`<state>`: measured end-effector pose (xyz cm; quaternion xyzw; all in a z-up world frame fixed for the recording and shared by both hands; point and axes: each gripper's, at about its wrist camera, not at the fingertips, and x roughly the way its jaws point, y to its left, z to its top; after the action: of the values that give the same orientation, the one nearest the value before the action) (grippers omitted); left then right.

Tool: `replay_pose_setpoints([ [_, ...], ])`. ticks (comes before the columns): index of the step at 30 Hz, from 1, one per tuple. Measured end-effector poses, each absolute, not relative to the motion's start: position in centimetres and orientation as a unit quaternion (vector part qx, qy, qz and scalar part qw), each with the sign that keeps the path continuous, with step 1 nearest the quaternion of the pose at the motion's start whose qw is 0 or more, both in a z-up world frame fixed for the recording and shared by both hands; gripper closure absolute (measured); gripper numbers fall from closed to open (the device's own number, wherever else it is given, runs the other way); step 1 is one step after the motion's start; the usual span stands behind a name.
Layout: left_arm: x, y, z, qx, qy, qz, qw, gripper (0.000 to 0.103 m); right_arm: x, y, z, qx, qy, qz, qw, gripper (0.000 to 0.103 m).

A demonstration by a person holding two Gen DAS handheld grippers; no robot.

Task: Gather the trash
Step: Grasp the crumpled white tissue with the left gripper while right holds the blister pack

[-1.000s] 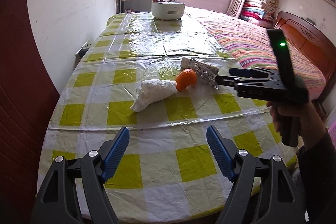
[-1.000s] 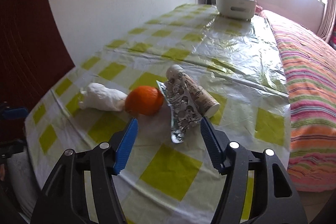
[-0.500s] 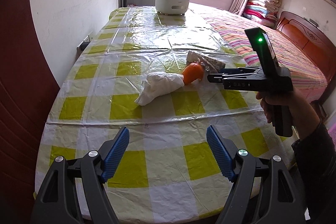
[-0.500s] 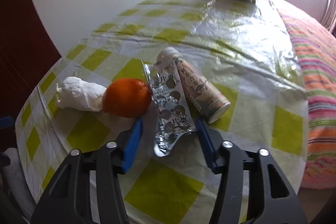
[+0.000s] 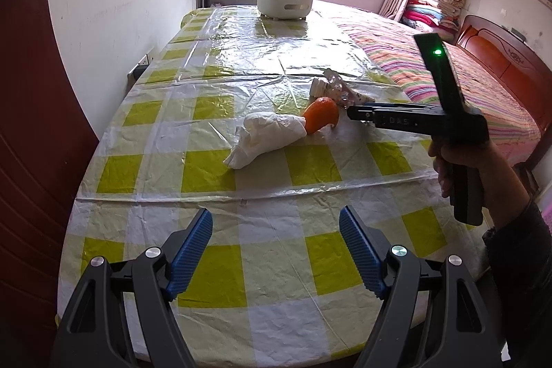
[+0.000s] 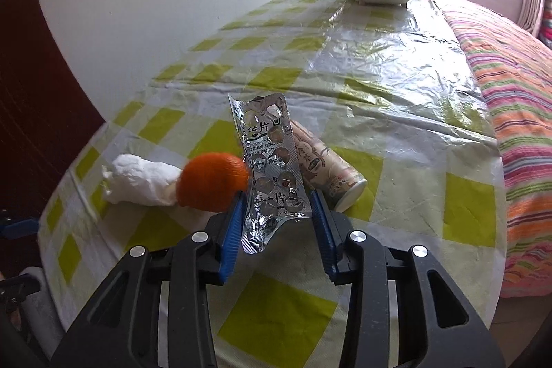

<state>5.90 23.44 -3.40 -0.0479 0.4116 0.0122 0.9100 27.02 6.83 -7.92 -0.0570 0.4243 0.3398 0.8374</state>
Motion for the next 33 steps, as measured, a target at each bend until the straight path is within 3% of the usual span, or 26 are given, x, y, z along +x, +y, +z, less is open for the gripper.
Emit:
replay_pose_setpoints([
  [6,7.5,23.3,-2.6,-0.016,0.405,0.005,0.914,0.029,24.6,4.5,-5.9,-0.022,0.403,0.347,0.847,0.066],
  [14,13.5,22.5,-2.4,0.1,0.419,-0.079,0.899,0.029,21.7,2.0,-2.3,0.012,0.353,0.355,0.865,0.066],
  [25,19.6,21.5,-5.2,0.139,0.481,-0.112,0.859,0.029,19.3,0.2,-0.7,0.034,0.32,0.363,0.874,0.065],
  [26,19.9,21.5,-5.6,0.138,0.486,-0.108,0.856,0.032,19.0,0.2,-0.5,0.034,0.317,0.365,0.875,0.065],
  [30,20.6,21.8,-6.8,0.122,0.505,-0.094,0.849,0.061,18.0,-0.1,0.0,0.036,0.306,0.37,0.876,0.065],
  [33,20.8,22.5,-6.9,0.106,0.505,-0.07,0.854,0.074,17.7,-0.5,0.0,0.041,0.302,0.368,0.879,0.065],
])
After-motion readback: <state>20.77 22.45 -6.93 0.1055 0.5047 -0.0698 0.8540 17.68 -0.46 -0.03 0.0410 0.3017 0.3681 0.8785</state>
